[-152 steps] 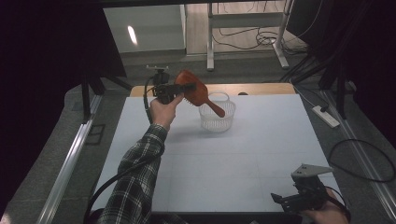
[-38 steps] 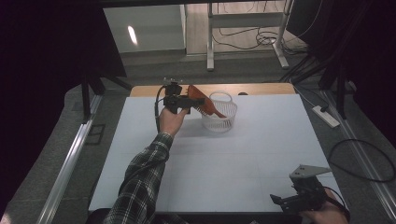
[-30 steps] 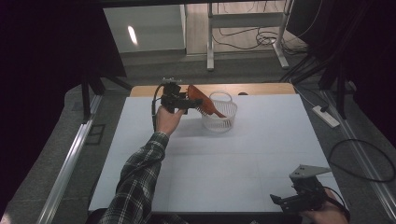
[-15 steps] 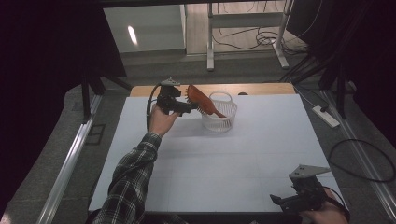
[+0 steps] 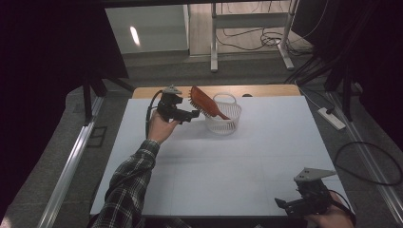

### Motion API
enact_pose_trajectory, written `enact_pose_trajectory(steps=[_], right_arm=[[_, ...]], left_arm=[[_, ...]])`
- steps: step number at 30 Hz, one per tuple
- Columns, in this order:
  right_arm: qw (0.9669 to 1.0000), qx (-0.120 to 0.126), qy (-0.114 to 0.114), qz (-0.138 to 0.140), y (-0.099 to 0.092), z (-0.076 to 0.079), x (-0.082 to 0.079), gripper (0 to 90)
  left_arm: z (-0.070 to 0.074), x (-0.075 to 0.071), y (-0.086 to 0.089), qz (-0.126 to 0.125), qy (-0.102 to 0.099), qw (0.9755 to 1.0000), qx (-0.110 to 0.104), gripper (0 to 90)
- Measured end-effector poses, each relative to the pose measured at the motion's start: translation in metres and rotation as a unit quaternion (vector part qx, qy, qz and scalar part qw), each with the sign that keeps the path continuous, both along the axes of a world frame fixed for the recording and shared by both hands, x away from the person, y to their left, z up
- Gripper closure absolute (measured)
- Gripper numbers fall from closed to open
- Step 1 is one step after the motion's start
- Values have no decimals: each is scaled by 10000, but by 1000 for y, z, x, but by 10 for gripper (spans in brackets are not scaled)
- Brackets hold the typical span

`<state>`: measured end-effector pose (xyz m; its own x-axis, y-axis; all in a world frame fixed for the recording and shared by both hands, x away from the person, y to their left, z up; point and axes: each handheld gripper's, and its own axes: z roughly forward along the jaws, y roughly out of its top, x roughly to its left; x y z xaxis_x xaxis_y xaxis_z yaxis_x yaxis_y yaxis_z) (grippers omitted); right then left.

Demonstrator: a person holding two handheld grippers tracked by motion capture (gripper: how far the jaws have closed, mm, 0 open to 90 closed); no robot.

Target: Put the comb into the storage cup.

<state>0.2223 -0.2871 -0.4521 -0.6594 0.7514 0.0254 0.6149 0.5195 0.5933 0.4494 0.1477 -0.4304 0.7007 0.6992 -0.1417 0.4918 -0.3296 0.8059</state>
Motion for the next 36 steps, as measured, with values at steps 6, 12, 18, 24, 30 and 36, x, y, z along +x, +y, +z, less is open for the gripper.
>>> enact_pose_trajectory(steps=[6, 12, 18, 24, 30, 36], right_arm=[[10000, -5, -4, 4, 0, 0, 0, 26], [10000, -9, -9, -6, 0, 0, 0, 26], [10000, -3, -25, -8, 0, 0, 0, 23], [10000, 1, -40, -19, 0, 0, 0, 9], [9999, 25, -89, -60, -1, 1, -1, 0], [9995, 131, -230, -143, -3, 3, -2, 0]], left_arm=[[-6, -7, 4, -45, 61, 10000, 1, 0], [-10, -13, 6, -112, 65, 9999, 12, 0], [-14, -21, 10, -134, 74, 9999, -37, 0], [-16, -30, 12, -198, 62, 9998, 0, 0], [-16, -35, 11, -228, 43, 9996, 158, 0], [-17, -41, 15, -246, 100, 9995, 186, 0]])
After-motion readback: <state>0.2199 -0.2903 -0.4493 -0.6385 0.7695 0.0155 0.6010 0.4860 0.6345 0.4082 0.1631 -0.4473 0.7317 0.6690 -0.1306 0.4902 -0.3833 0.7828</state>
